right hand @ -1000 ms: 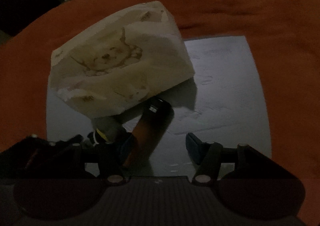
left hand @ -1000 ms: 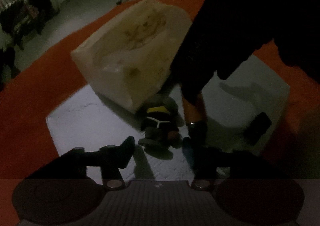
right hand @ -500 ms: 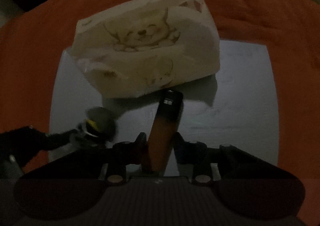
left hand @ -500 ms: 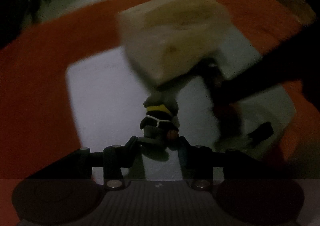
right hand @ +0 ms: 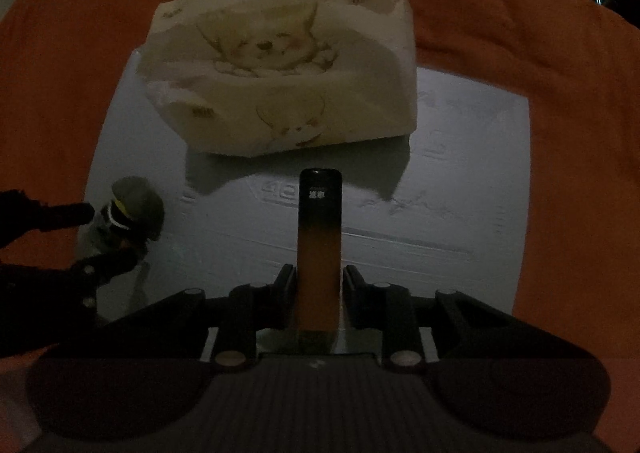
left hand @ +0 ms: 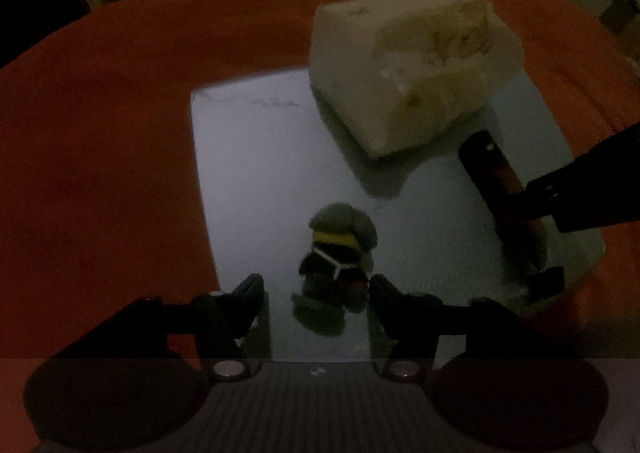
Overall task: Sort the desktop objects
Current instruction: 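Close the left gripper on the figurine while the right gripper grasps the red cylinder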
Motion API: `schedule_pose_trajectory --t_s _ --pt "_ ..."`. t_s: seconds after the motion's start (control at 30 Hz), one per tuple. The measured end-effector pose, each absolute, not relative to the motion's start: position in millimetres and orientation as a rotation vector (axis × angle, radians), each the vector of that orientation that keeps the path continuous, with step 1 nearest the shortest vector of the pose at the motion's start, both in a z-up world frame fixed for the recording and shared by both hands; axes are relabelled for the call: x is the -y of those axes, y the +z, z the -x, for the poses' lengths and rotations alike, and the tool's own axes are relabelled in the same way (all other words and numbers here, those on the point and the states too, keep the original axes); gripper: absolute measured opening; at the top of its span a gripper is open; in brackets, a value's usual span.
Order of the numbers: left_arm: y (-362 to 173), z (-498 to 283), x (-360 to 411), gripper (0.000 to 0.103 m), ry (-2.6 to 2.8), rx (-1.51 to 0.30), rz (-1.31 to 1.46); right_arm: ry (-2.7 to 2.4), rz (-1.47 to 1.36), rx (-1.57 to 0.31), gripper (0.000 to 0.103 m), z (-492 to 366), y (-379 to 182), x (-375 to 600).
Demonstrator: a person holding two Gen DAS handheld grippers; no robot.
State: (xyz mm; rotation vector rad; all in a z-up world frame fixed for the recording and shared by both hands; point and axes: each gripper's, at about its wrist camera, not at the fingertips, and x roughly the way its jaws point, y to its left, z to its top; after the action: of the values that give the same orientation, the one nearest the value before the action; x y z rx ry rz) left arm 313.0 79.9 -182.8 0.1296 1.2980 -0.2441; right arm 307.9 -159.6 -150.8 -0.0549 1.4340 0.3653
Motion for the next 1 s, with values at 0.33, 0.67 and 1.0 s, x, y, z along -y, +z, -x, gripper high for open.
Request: schedule_pose_trajectory --t_s 0.33,0.67,1.0 --pt "-187 -323 -62 0.055 -0.313 -1.244 -0.186 0.341 0.032 -1.434 0.034 -317 -153 147" --pt "-200 -312 -52 0.037 -0.255 -1.238 -0.243 0.337 0.042 -1.44 0.042 -318 -163 140" --pt "-182 -322 -64 0.029 -0.215 -1.218 -0.089 0.332 0.046 -1.376 0.027 -314 -148 139"
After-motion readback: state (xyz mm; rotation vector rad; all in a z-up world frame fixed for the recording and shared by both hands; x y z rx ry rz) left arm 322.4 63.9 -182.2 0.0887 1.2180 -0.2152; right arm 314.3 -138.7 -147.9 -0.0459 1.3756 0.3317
